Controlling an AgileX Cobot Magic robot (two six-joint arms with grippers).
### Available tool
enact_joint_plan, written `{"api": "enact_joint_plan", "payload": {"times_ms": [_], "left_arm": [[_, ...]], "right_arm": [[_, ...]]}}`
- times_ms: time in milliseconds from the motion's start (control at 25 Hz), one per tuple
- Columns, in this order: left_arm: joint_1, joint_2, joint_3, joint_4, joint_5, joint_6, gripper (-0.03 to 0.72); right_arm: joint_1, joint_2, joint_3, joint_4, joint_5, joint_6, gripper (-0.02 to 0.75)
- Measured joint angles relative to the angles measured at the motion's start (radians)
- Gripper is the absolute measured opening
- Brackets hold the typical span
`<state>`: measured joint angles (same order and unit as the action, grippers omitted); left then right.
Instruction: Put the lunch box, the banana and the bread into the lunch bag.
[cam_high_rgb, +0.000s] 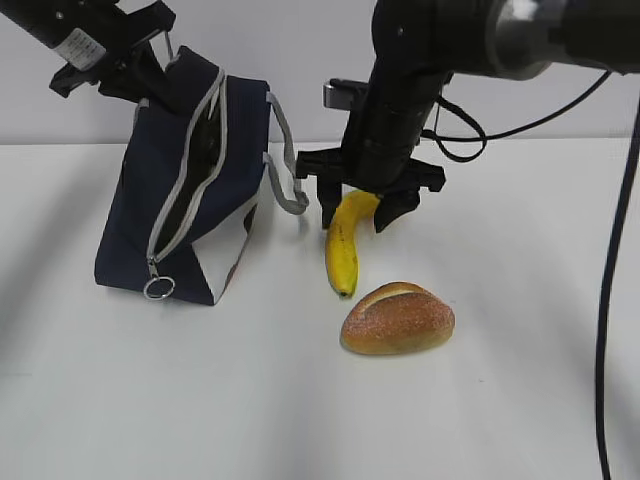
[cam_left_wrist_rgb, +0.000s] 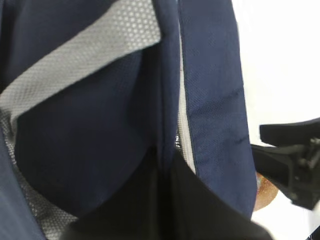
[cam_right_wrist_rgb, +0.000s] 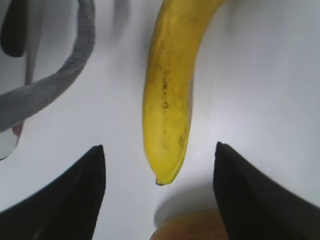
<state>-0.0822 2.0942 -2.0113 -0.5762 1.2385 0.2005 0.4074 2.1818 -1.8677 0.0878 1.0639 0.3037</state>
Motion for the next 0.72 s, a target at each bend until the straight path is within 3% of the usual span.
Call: {"api": "enact_joint_plan", "payload": {"times_ms": [720], "left_arm": [[0.000,0.000,0.000,0.008,0.000,0.000,0.000]], "right_arm": [[0.000,0.119,0.005,-0.006,-0.178,0.024,0.498]]}}
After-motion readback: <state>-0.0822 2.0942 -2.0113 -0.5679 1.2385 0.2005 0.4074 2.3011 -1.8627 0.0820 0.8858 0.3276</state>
